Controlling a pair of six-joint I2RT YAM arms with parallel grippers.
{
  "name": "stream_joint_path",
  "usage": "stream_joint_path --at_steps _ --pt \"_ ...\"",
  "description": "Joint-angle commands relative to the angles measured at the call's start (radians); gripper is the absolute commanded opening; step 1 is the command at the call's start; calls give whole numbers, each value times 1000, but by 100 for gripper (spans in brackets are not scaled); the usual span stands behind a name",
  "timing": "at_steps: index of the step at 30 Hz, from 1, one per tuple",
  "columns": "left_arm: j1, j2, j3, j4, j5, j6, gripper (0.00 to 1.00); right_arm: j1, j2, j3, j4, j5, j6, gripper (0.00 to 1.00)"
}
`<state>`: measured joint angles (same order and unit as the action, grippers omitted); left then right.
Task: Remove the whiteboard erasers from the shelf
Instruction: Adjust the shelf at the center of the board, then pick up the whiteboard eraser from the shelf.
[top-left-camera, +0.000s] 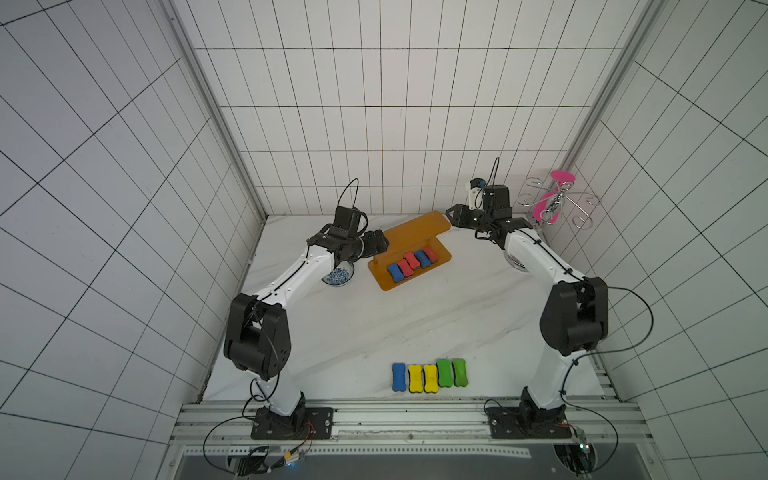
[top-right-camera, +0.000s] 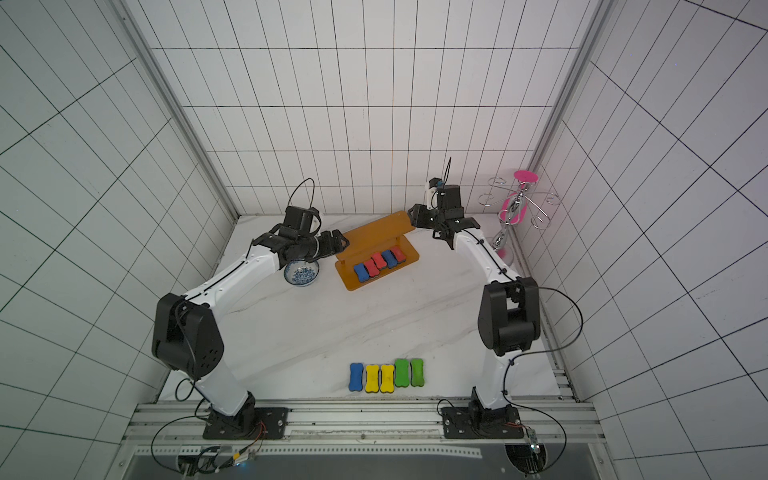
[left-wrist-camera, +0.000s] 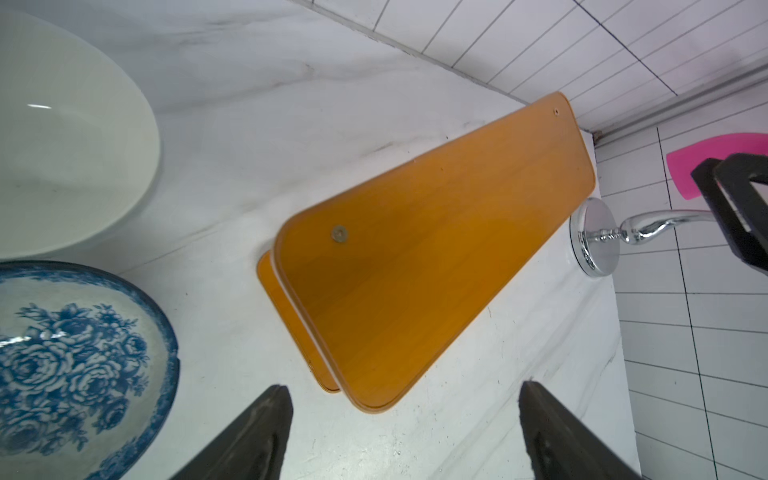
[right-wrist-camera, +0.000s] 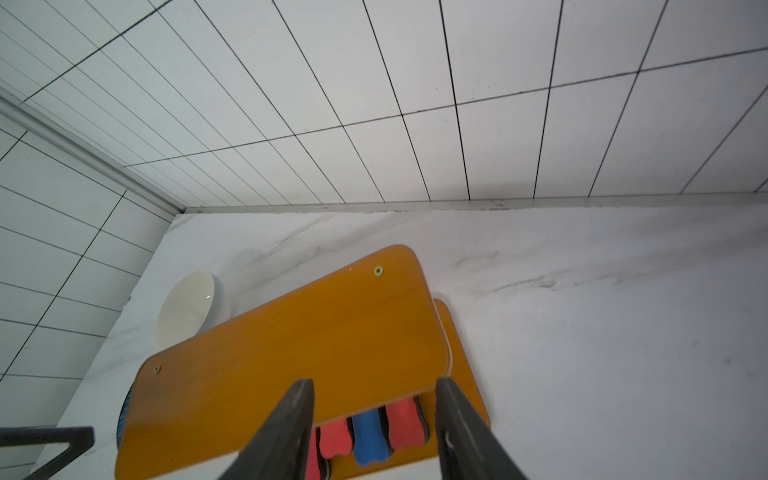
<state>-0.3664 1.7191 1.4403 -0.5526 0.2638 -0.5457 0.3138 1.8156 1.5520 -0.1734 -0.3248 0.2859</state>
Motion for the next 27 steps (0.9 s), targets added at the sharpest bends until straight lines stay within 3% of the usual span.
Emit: stream_joint_path --at_steps 1,4,11,27 --pt "3 27 2 0 48 28 88 -2 -37 -197 126 -80 27 48" --pt "2 39 2 -3 61 18 88 -1 -37 -310 242 -142 40 45" --pt "12 46 -1 -20 51 18 88 -11 49 -389 371 -190 108 39" --pt "31 73 22 -59 40 6 85 -50 271 -278 462 -235 172 40"
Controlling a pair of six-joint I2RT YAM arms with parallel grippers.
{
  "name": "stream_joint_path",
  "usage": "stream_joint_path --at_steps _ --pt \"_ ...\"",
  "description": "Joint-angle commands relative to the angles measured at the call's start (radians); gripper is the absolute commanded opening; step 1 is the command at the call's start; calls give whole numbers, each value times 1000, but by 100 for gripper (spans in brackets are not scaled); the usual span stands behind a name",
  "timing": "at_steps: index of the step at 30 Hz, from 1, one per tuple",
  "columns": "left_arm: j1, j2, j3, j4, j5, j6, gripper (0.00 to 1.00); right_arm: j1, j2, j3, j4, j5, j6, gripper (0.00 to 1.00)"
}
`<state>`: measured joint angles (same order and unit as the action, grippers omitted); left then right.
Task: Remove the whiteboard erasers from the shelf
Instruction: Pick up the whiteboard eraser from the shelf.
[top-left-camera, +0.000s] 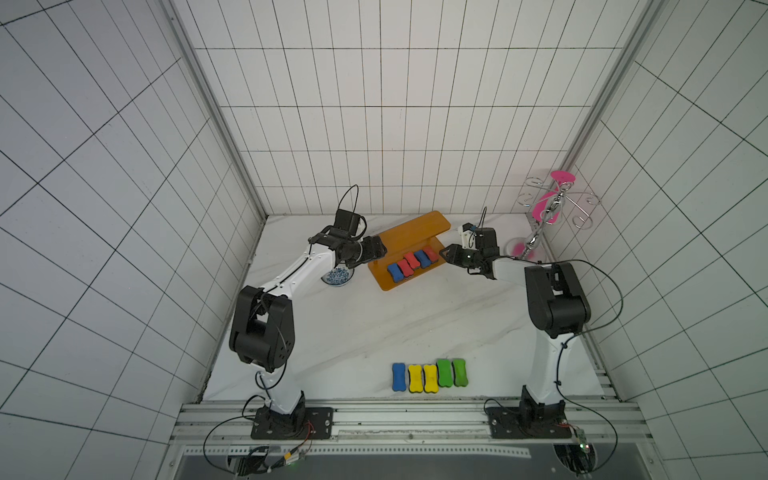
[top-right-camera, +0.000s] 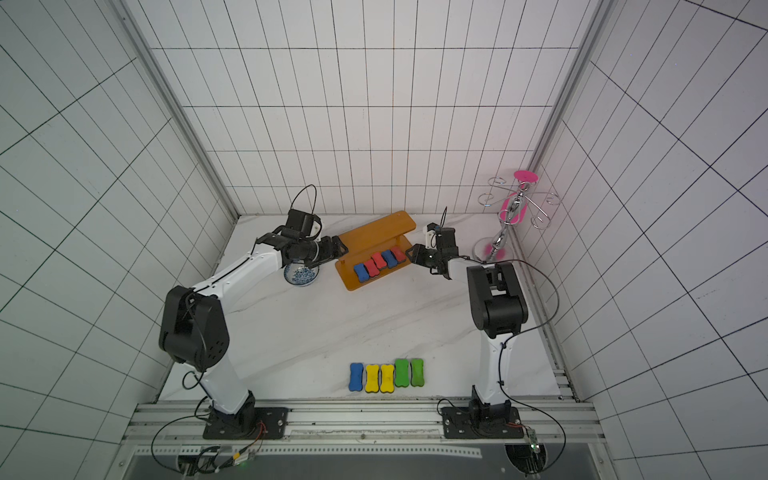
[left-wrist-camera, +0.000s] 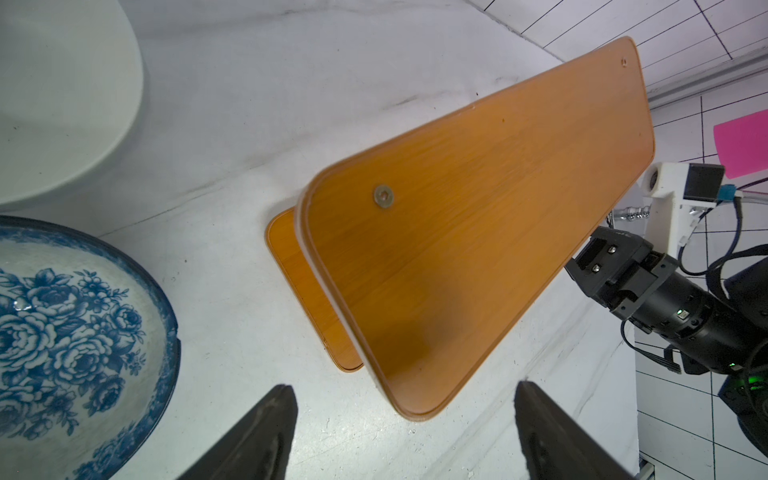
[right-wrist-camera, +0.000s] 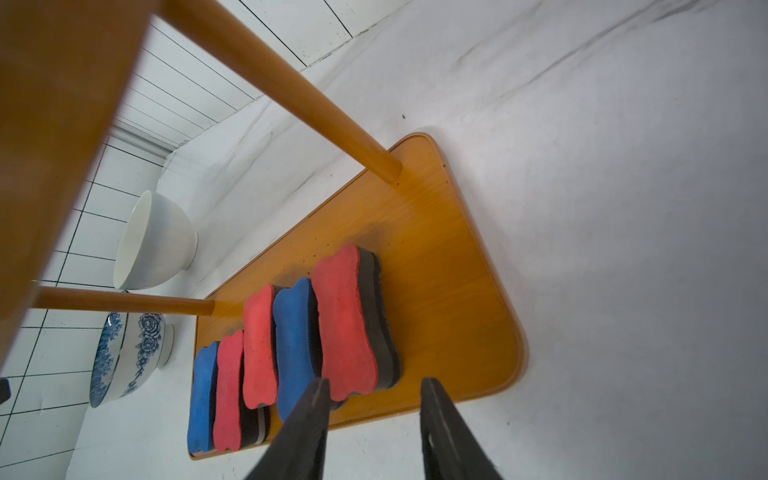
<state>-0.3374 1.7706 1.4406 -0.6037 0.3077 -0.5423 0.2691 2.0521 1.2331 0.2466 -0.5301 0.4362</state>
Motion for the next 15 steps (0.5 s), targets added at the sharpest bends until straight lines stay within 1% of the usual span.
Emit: stream_joint_path --at_steps 1,5,15 --pt "2 21 21 -11 -4 5 85 -5 46 47 53 -34 29 40" --pt "2 25 20 -10 -1 8 84 -5 78 62 90 -52 59 40" --pt "5 36 18 -2 20 1 84 1 133 110 106 -79 91 40"
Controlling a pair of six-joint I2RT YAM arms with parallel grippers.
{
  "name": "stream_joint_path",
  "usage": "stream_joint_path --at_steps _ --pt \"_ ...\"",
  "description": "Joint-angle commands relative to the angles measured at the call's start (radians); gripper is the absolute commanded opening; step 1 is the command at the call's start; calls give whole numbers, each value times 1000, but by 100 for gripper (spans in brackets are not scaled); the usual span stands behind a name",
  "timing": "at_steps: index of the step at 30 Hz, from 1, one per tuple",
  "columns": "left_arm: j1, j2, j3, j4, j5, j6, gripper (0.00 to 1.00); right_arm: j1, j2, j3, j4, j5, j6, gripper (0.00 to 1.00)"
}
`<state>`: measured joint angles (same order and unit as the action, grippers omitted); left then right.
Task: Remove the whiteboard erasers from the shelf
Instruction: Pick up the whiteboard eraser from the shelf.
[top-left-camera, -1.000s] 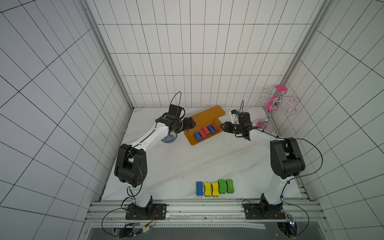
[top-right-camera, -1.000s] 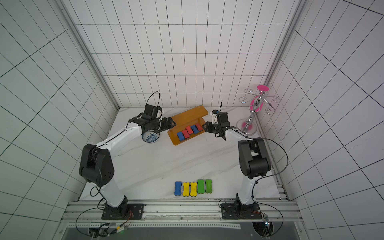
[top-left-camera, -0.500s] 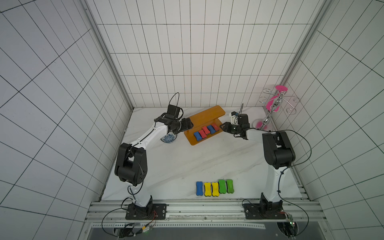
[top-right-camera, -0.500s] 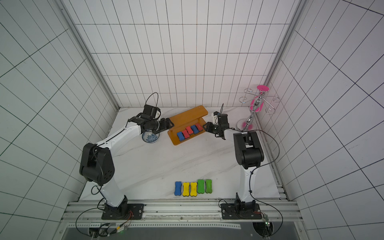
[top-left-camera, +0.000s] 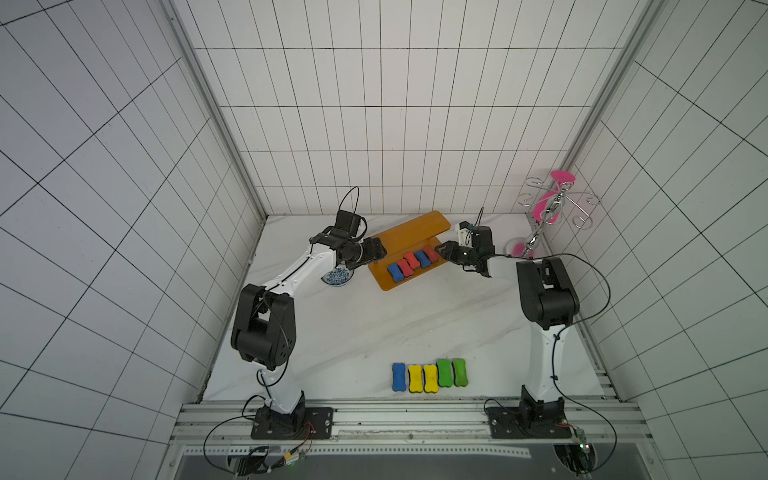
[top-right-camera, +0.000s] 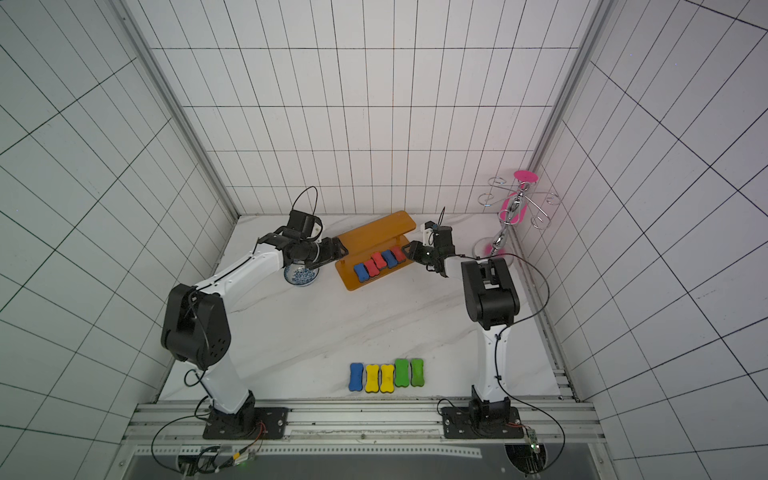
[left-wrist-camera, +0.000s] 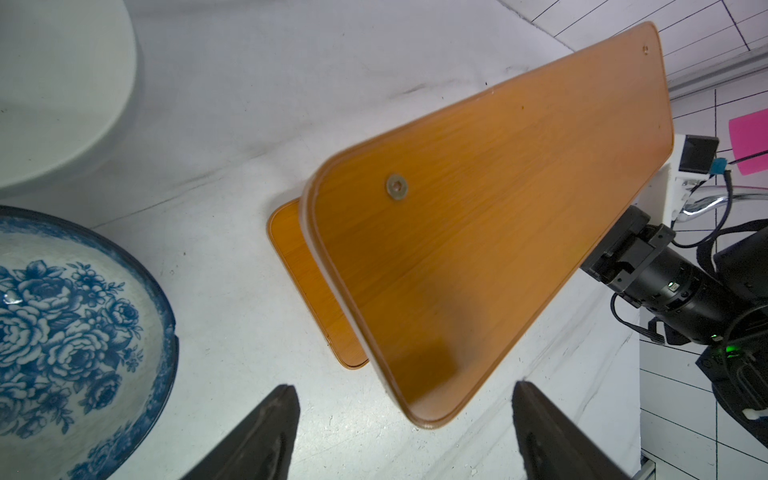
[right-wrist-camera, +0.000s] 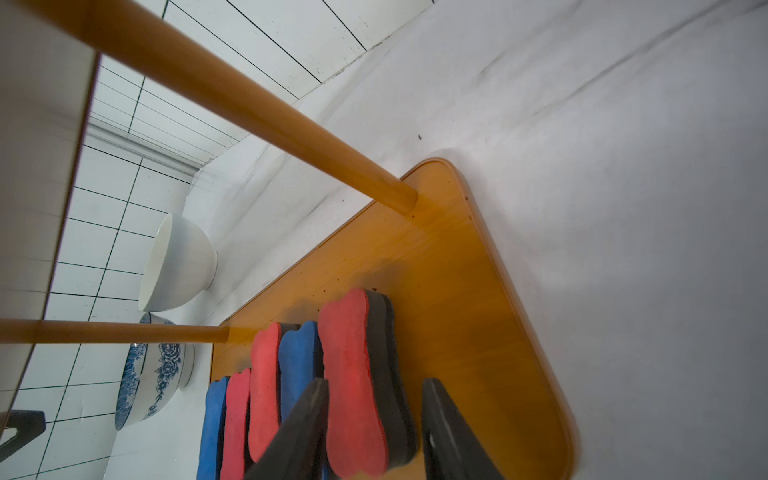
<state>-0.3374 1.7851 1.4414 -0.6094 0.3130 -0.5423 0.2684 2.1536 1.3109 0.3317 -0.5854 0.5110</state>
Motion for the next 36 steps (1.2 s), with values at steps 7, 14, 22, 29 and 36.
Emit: stream_joint_path --at_steps 7,14,22,29,36 --pt "9 23 16 4 19 1 84 16 79 68 -6 -27 18 41" --pt "18 28 19 5 32 -6 84 29 81 44 -14 -15 6 41" --pt "23 28 18 5 35 -8 83 37 70 2 -33 18 -12 39" --pt "25 29 19 2 31 -8 83 36 61 -13 -68 32 -25 18" --pt "30 33 17 -1 23 -5 83 36 8 -62 -42 12 2 0"
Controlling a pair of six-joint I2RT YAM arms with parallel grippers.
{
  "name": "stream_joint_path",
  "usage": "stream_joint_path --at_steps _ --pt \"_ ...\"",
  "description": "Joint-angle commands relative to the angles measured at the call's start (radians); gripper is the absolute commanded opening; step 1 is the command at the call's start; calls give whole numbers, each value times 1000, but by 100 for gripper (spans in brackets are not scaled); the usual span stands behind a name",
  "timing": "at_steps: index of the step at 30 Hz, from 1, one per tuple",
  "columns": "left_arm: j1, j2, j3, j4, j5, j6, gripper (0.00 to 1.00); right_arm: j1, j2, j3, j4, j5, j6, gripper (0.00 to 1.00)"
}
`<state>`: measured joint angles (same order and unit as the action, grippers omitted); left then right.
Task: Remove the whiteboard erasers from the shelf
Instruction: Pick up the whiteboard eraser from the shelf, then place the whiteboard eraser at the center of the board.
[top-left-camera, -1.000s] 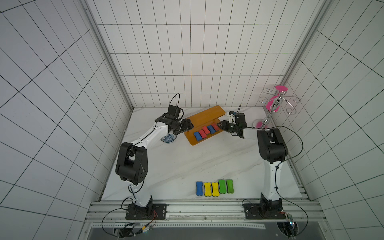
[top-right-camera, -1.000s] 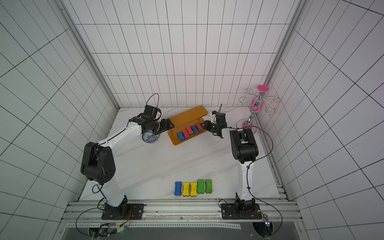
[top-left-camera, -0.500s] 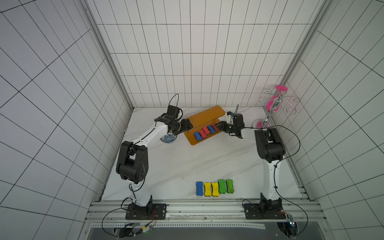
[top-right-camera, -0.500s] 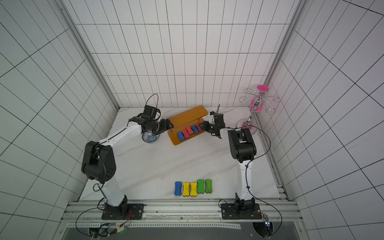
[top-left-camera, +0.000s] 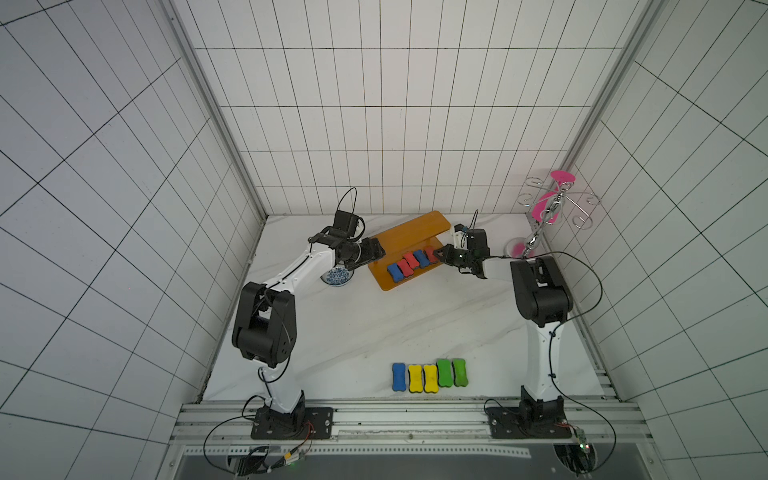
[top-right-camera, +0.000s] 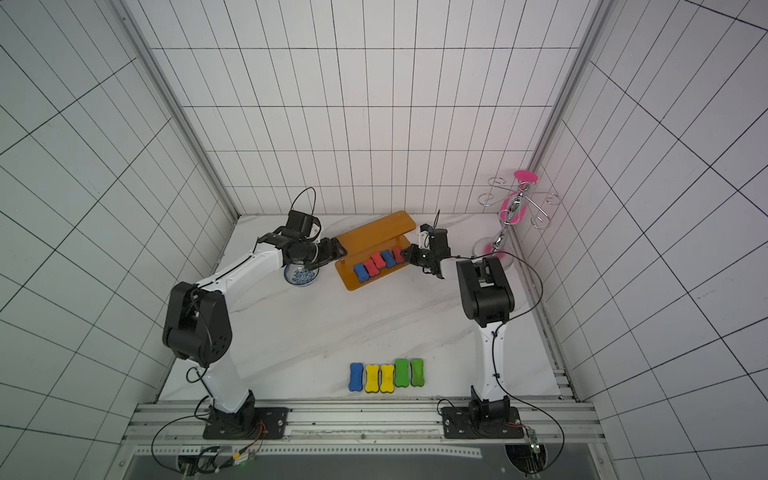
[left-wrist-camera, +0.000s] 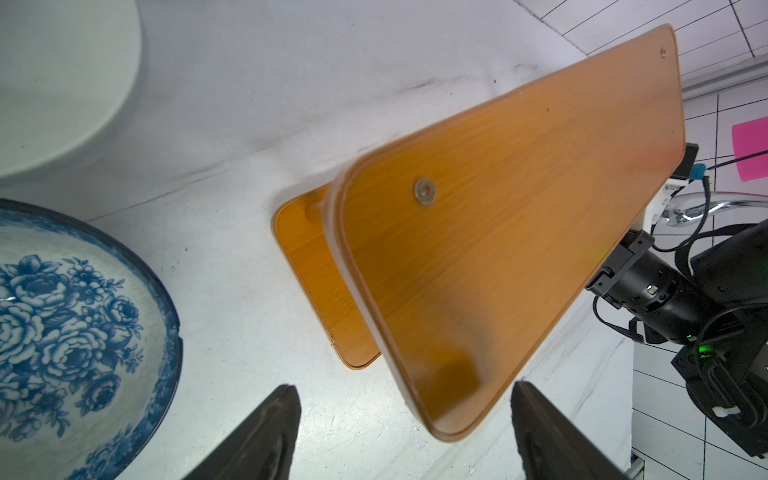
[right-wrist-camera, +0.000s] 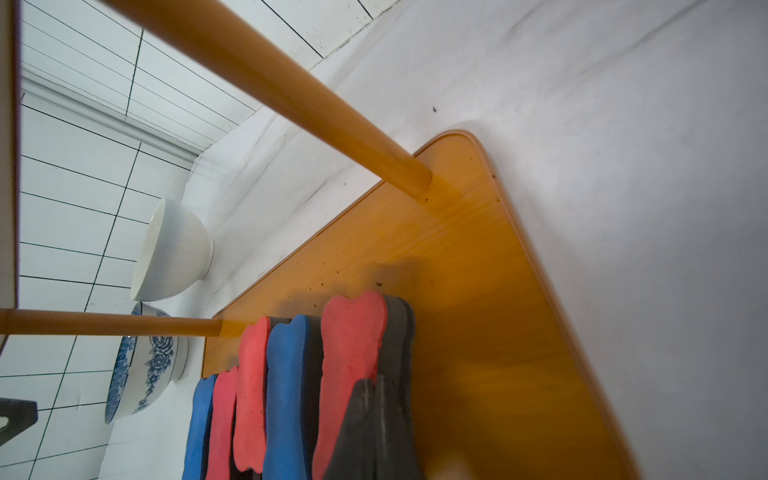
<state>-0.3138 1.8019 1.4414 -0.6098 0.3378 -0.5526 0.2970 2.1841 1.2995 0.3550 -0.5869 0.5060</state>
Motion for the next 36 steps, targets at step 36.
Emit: stream_joint_path --at_steps 36 --pt "-61 -161 -114 -16 -31 -7 83 320 -1147 -1030 -263 485 342 0"
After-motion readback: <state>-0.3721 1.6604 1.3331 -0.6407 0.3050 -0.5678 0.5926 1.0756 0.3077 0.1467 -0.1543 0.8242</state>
